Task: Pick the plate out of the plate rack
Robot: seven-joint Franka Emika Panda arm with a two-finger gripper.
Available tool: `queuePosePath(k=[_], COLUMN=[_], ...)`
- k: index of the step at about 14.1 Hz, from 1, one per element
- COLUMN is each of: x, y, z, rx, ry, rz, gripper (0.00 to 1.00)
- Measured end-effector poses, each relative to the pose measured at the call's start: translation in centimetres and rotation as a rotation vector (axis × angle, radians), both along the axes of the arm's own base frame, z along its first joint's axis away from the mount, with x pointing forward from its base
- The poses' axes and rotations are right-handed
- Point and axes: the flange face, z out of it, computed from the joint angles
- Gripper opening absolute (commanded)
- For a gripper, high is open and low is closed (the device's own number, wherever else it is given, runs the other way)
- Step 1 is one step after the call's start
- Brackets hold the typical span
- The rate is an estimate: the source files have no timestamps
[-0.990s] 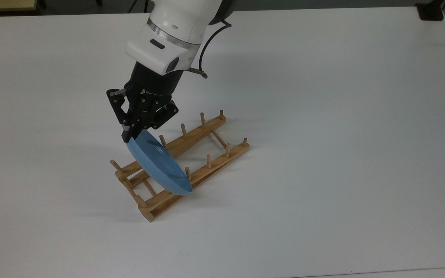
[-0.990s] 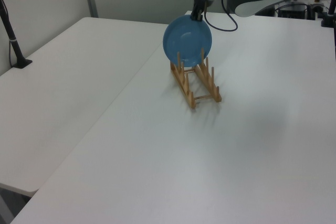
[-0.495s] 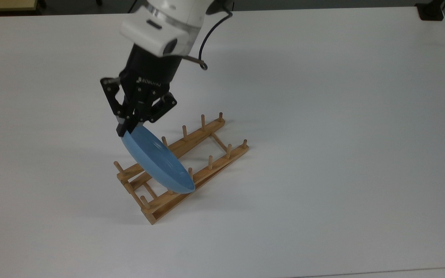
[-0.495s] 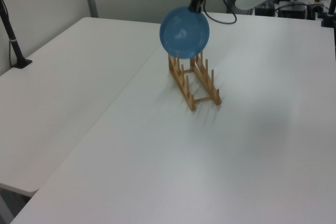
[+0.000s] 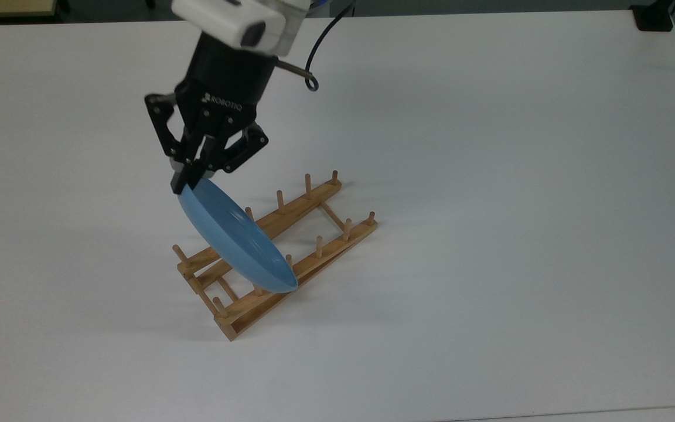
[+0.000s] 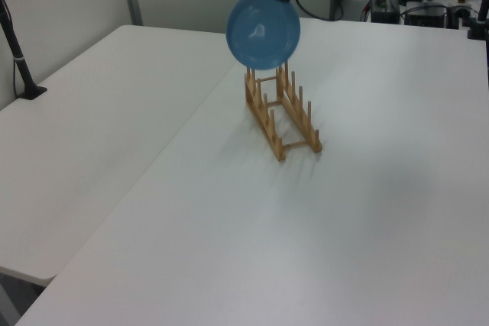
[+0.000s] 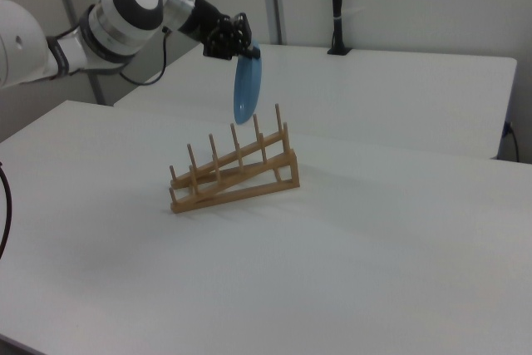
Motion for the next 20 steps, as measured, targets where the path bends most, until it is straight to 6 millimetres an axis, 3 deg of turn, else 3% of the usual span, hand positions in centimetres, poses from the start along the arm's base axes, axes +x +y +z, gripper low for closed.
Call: queuePosePath(k=[4, 6, 7, 10, 12, 15, 17, 20], x=[-1.2, -2.4, -3.1, -6.1, -9.5, -12.0, -13.5, -14.0], y=[-2.0, -6.3, -8.2, -14.3, -18.6, -22.0, -24.9, -27.0], z=[4.4, 5.3, 4.8, 1.3, -2.2, -7.0, -11.7, -17.0], rx=[0.357, 0.605, 0.683, 0.839, 0.868, 0.842, 0.790, 0.748], ry=[-0.103, -0.081, -0.016, 0.283, 0.531, 0.691, 0.779, 0.790], rz=[-0.142, -0.264, -0.314, -0.379, -0.338, -0.233, -0.171, -0.158], gripper=[0.00, 0.00, 0.00, 0.00, 0.00, 0.00, 0.00, 0.00])
